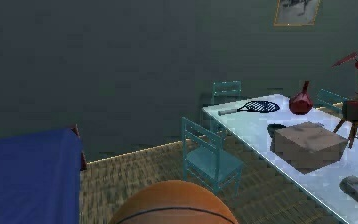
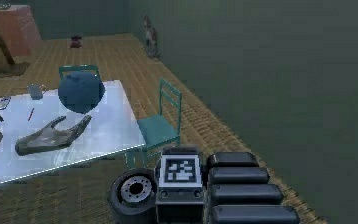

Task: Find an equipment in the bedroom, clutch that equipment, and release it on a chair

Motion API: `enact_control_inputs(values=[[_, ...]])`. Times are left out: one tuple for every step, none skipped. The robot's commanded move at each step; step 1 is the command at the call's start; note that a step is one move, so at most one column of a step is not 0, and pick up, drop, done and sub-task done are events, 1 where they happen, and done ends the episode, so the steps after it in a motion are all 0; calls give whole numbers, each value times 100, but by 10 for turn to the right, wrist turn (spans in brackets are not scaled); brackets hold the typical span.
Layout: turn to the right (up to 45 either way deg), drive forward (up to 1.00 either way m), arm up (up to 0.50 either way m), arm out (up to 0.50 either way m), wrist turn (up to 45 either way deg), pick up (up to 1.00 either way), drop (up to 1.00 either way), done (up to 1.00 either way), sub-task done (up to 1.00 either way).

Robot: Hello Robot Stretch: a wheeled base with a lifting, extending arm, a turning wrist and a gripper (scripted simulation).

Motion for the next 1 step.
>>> enact_control_inputs(values=[[-30, 0, 0, 0, 0, 0, 0, 0, 0]])
